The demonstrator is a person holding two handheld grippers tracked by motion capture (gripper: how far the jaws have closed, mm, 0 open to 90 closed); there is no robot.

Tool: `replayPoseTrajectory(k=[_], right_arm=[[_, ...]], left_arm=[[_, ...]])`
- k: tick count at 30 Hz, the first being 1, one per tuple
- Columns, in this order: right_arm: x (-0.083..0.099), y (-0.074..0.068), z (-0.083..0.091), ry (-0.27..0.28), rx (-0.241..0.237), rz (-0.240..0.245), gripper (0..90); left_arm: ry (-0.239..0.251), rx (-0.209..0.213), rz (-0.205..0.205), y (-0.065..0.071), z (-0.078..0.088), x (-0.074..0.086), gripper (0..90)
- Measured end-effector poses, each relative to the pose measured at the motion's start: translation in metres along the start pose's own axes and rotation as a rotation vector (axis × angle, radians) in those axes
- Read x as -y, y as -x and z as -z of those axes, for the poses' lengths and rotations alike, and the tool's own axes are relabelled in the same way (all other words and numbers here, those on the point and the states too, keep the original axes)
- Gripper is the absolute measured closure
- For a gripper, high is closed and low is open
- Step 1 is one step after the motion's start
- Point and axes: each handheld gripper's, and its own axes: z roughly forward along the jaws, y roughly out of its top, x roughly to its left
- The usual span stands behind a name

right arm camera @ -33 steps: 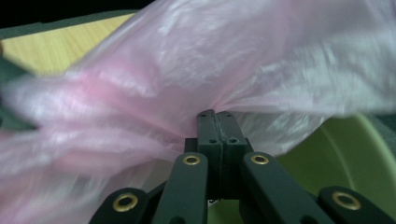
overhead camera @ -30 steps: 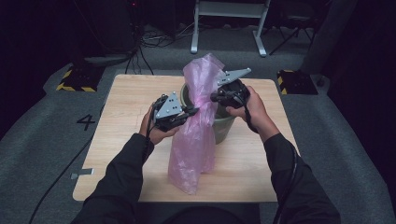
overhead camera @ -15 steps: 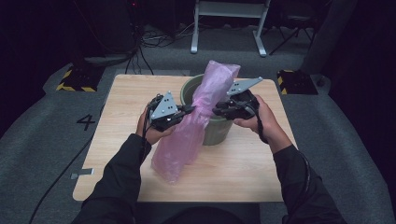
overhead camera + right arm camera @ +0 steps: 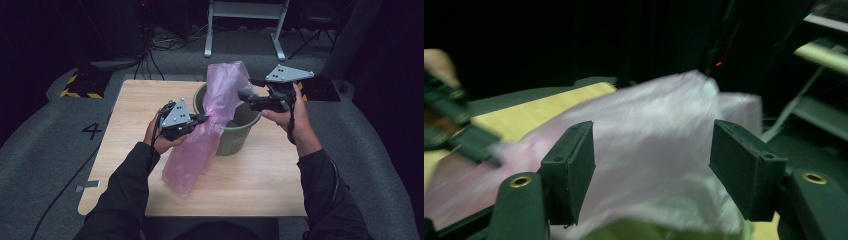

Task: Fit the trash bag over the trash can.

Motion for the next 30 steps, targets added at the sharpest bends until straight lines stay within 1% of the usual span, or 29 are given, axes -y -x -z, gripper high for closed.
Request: replayPoseTrajectory(k=[1,3,4,5,7,8,9,10,11,12,13,14,15,16,17,18,20,22,23,24,25,26,27,28,29,30], right_arm=[[0.0,0.0,0.0,0.0,0.0,0.0,34.6],[-0.005,0.001,-0.009,-0.004,0.022,0.02,35.1],[-0.006,0.002,-0.014,-0.017,0.03,0.03,36.4],[-0.007,0.003,-0.02,-0.036,0.037,0.031,38.6],[-0.007,0.006,-0.032,-0.074,0.04,0.04,40.2],[-0.006,0.008,-0.044,-0.108,0.035,0.046,43.8],[-0.005,0.009,-0.05,-0.129,0.035,0.053,44.5],[-0.005,0.009,-0.05,-0.129,0.035,0.053,44.5],[-0.004,0.009,-0.059,-0.17,0.036,0.063,50.6],[-0.004,0.009,-0.059,-0.17,0.036,0.063,50.6],[-0.003,0.009,-0.063,-0.192,0.031,0.072,52.7],[-0.002,0.009,-0.067,-0.207,0.025,0.082,60.2],[0.0,0.007,-0.072,-0.251,0.0,0.104,69.0],[0.0,0.006,-0.074,-0.262,-0.014,0.107,76.5],[0.0,0.006,-0.074,-0.262,-0.014,0.107,76.5],[0.001,0.005,-0.075,-0.273,-0.033,0.108,82.2],[0.003,0.004,-0.075,-0.288,-0.061,0.121,89.8],[0.005,0.004,-0.073,-0.287,-0.082,0.115,89.0],[0.006,0.005,-0.072,-0.277,-0.09,0.099,84.8],[0.007,0.007,-0.07,-0.266,-0.092,0.078,77.9],[0.006,0.008,-0.067,-0.252,-0.078,0.065,69.6],[0.005,0.008,-0.062,-0.213,-0.068,0.051,57.4],[0.005,0.008,-0.062,-0.213,-0.068,0.051,57.4],[0.004,0.008,-0.058,-0.194,-0.068,0.037,54.0],[0.002,0.008,-0.055,-0.172,-0.075,0.027,49.9],[0.001,0.006,-0.053,-0.155,-0.079,0.024,43.6]], left_arm=[[0.0,0.0,0.0,0.0,0.0,0.0,89.6],[0.004,0.0,-0.004,0.0,0.0,0.0,89.6],[0.002,0.0,-0.008,0.0,0.001,-0.001,89.6],[0.004,-0.001,-0.009,0.001,0.001,-0.001,89.6],[0.008,0.006,-0.013,0.001,0.003,-0.002,89.6],[0.009,0.008,-0.015,0.001,0.003,-0.002,89.6],[0.009,0.009,-0.018,0.001,0.004,-0.002,89.6],[0.01,0.012,-0.019,0.0,0.004,-0.003,89.6],[0.011,0.014,-0.023,0.0,0.004,-0.003,89.6],[0.011,0.014,-0.023,0.0,0.004,-0.003,89.6],[0.013,0.014,-0.025,0.0,0.004,-0.004,89.6],[0.016,0.015,-0.025,0.0,0.003,-0.005,89.6],[0.019,0.012,-0.021,0.0,0.002,-0.006,89.5],[0.019,0.012,-0.021,0.0,0.002,-0.006,89.5],[0.019,0.009,-0.021,-0.001,0.002,-0.006,89.5],[0.022,0.013,-0.017,-0.001,0.001,-0.007,89.5],[0.023,0.014,-0.018,-0.001,0.0,-0.008,89.5],[0.02,0.019,-0.02,-0.001,-0.001,-0.009,89.5],[0.018,0.022,-0.024,-0.001,-0.002,-0.009,89.5],[0.015,0.026,-0.026,-0.001,-0.002,-0.01,89.5],[0.011,0.029,-0.028,-0.001,-0.003,-0.01,89.5],[0.008,0.028,-0.033,-0.001,-0.003,-0.01,89.5],[0.008,0.031,-0.028,0.0,-0.004,-0.011,89.5],[0.007,0.036,-0.025,0.0,-0.005,-0.011,89.5],[0.003,0.037,-0.03,0.0,-0.006,-0.011,89.6],[0.0,0.04,-0.027,0.0,-0.008,-0.011,89.6]])
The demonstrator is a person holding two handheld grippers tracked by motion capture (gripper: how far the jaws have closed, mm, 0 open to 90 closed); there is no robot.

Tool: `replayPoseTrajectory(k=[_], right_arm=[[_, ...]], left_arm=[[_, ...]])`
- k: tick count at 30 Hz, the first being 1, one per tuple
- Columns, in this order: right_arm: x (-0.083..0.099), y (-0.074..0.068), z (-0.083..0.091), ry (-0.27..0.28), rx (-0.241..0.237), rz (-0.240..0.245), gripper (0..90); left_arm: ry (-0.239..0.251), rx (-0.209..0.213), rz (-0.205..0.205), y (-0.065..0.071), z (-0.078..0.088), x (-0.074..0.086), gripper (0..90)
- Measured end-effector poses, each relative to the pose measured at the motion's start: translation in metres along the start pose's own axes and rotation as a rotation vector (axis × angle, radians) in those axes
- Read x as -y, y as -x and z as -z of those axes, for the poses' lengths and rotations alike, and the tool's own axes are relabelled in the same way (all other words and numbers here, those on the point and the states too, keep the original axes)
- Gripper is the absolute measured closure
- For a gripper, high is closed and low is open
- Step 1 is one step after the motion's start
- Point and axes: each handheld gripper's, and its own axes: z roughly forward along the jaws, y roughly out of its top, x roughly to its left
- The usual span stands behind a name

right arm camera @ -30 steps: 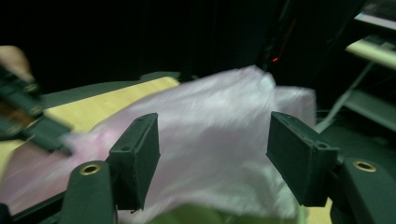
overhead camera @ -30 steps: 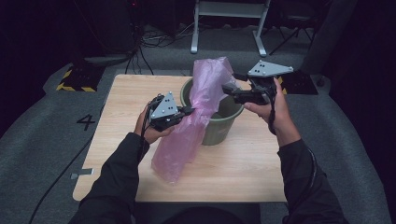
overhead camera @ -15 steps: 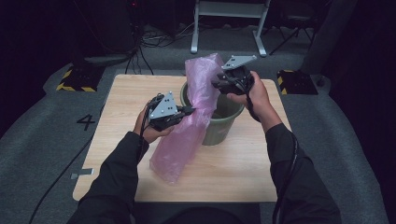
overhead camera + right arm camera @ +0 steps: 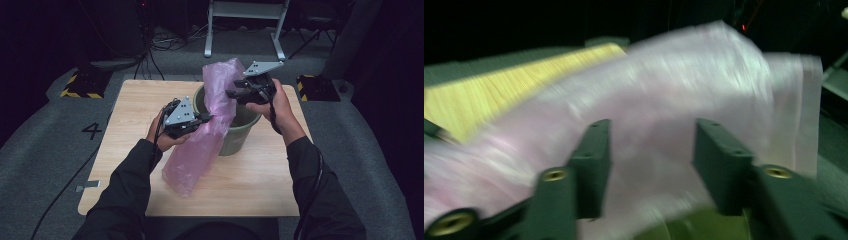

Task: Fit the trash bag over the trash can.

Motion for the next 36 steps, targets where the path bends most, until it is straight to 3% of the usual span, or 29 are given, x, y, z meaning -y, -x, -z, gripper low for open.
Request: replayPoseTrajectory(k=[4,7,10,11,12,13,14,15,17,19,21,22,23,25,26,28,31,36], right_arm=[[-0.004,-0.009,0.006,0.054,-0.019,-0.004,28.9],[-0.007,-0.018,0.007,0.086,-0.049,0.003,24.7],[-0.009,-0.026,0.0,0.052,-0.029,0.014,24.6],[-0.009,-0.027,-0.005,0.025,-0.02,0.014,27.2],[-0.008,-0.029,-0.015,-0.058,0.016,0.038,42.3],[-0.008,-0.029,-0.015,-0.058,0.016,0.038,42.3],[-0.007,-0.028,-0.02,-0.103,0.014,0.048,53.0],[-0.005,-0.028,-0.025,-0.142,-0.006,0.049,61.5],[-0.003,-0.031,-0.029,-0.169,-0.056,0.067,76.0],[-0.002,-0.036,-0.032,-0.197,-0.073,0.085,87.4],[-0.001,-0.039,-0.034,-0.224,-0.094,0.1,89.8],[0.0,-0.039,-0.035,-0.253,-0.114,0.104,90.0],[0.0,-0.039,-0.035,-0.253,-0.114,0.104,90.0],[0.002,-0.037,-0.036,-0.273,-0.131,0.096,90.0],[0.005,-0.034,-0.036,-0.292,-0.149,0.088,90.0],[0.006,-0.033,-0.036,-0.302,-0.159,0.09,90.0],[0.01,-0.031,-0.038,-0.338,-0.184,0.078,90.0],[0.015,-0.027,-0.041,-0.374,-0.207,0.079,89.6]], left_arm=[[-0.012,0.004,0.003,0.001,-0.003,0.0,89.5],[-0.022,0.004,-0.003,0.001,-0.004,0.0,89.5],[-0.018,0.008,-0.006,0.002,-0.004,-0.001,89.6],[-0.021,0.007,-0.012,0.003,-0.004,-0.002,89.5],[-0.019,0.007,-0.014,0.004,-0.004,-0.002,89.5],[-0.019,0.005,-0.015,0.005,-0.004,-0.003,89.5],[-0.024,0.001,-0.02,0.005,-0.003,-0.003,89.5],[-0.027,0.001,-0.019,0.006,-0.004,-0.002,89.4],[-0.028,-0.002,-0.013,0.005,-0.004,0.0,89.4],[-0.022,-0.019,-0.003,0.004,-0.004,0.001,88.2],[-0.01,-0.056,0.029,0.004,-0.002,0.003,77.4],[-0.001,-0.062,0.043,0.003,0.0,0.004,66.4],[0.007,-0.07,0.063,0.003,0.002,0.005,66.4],[0.008,-0.076,0.094,0.003,0.006,0.007,53.9],[0.005,-0.083,0.111,0.005,0.008,0.009,40.2],[-0.014,-0.112,0.143,0.008,0.011,0.012,35.7],[-0.033,-0.085,0.201,0.011,0.018,0.019,27.8],[-0.078,-0.021,0.248,0.021,0.026,0.03,19.9]])
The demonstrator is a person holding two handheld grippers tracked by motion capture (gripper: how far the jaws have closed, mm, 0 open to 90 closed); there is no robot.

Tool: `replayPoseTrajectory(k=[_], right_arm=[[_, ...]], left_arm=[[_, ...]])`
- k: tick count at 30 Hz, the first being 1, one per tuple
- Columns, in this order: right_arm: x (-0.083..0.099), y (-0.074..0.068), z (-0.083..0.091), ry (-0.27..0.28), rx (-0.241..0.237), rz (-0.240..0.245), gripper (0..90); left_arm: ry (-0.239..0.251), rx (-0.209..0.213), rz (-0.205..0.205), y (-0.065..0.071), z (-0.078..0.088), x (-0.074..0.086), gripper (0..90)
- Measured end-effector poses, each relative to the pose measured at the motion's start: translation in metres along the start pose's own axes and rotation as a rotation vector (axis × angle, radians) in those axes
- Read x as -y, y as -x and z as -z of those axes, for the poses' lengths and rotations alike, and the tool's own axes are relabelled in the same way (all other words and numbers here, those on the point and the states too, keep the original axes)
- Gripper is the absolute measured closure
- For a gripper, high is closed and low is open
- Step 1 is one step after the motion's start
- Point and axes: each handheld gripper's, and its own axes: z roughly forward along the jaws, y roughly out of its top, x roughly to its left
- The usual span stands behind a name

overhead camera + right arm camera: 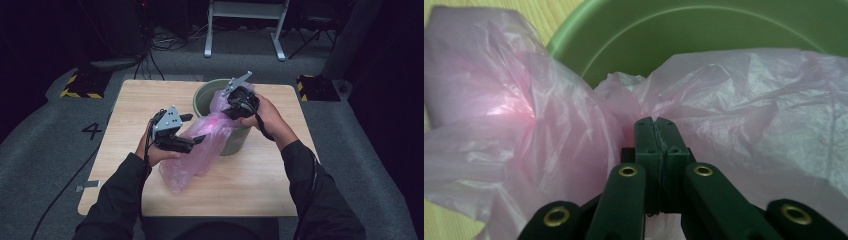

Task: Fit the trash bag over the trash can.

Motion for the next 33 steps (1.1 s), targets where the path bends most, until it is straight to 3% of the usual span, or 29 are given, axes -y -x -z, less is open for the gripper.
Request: replayPoseTrajectory(k=[1,4,9,12,14,16,19,20,24,26,29,33], right_arm=[[0.001,0.001,0.0,0.0,-0.002,-0.002,89.5],[0.002,0.002,0.0,0.001,-0.003,-0.002,88.8],[0.004,0.002,0.0,0.011,-0.003,-0.009,87.0],[0.005,0.002,0.0,0.019,0.005,-0.011,85.0],[0.006,0.003,0.001,0.029,0.007,-0.015,82.8],[0.007,0.003,0.003,0.045,0.021,-0.018,73.7],[0.01,0.004,0.008,0.098,0.063,-0.044,57.3],[0.013,0.005,0.014,0.147,0.078,-0.048,46.4],[0.02,0.004,0.026,0.217,0.107,-0.056,34.6],[0.027,0.003,0.039,0.288,0.118,-0.061,31.9],[0.031,0.002,0.046,0.322,0.12,-0.052,33.4],[0.037,-0.001,0.052,0.319,0.154,-0.033,37.3]], left_arm=[[-0.03,0.024,0.001,0.004,0.0,0.007,17.8],[-0.051,0.031,-0.001,0.006,-0.003,0.015,16.6],[-0.094,0.025,0.039,0.002,-0.016,0.031,20.2],[-0.117,0.038,0.026,0.001,-0.023,0.035,29.7],[-0.129,0.042,-0.002,0.001,-0.026,0.035,44.9],[-0.119,0.044,-0.028,0.002,-0.026,0.034,59.3],[-0.081,0.038,-0.056,0.004,-0.022,0.032,73.7],[-0.064,0.027,-0.072,0.005,-0.018,0.031,77.8],[-0.055,0.031,-0.088,0.006,-0.012,0.031,82.3],[-0.04,0.037,-0.08,0.006,-0.009,0.03,83.2],[-0.014,0.033,-0.075,0.007,-0.004,0.03,85.3],[0.025,0.015,-0.063,0.007,0.004,0.028,86.1]])
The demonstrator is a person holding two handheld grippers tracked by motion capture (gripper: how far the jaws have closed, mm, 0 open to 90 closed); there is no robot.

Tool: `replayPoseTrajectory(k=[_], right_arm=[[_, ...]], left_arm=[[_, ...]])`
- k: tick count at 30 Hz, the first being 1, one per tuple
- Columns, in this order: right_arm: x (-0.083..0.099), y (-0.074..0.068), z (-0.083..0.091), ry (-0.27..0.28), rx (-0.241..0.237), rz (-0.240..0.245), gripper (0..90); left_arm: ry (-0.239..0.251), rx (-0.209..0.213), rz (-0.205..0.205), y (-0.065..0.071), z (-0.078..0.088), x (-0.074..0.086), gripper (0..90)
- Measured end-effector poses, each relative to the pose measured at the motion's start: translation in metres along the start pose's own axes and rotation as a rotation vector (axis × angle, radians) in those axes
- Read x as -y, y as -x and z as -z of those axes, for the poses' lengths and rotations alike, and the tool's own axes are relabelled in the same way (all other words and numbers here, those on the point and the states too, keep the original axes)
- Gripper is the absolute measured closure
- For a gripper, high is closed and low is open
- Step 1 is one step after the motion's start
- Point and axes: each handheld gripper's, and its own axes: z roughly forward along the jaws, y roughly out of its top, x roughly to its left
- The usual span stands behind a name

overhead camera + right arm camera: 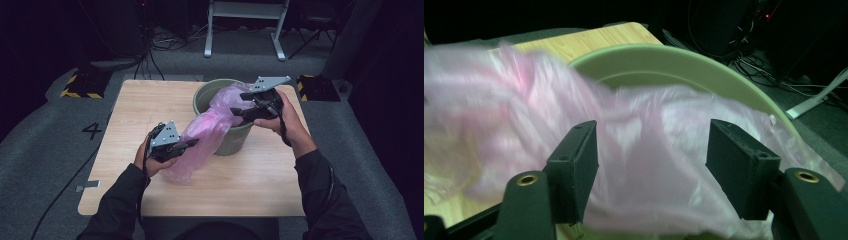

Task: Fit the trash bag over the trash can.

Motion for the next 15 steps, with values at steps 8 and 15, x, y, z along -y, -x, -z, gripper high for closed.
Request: replayPoseTrajectory(k=[8,15], right_arm=[[0.008,-0.009,0.011,0.085,-0.004,0.018,34.7],[0.018,-0.029,0.023,0.136,-0.039,0.085,33.6]], left_arm=[[0.047,-0.026,0.06,-0.007,0.007,-0.01,87.3],[0.044,-0.03,0.071,-0.009,0.0,-0.018,81.5]])
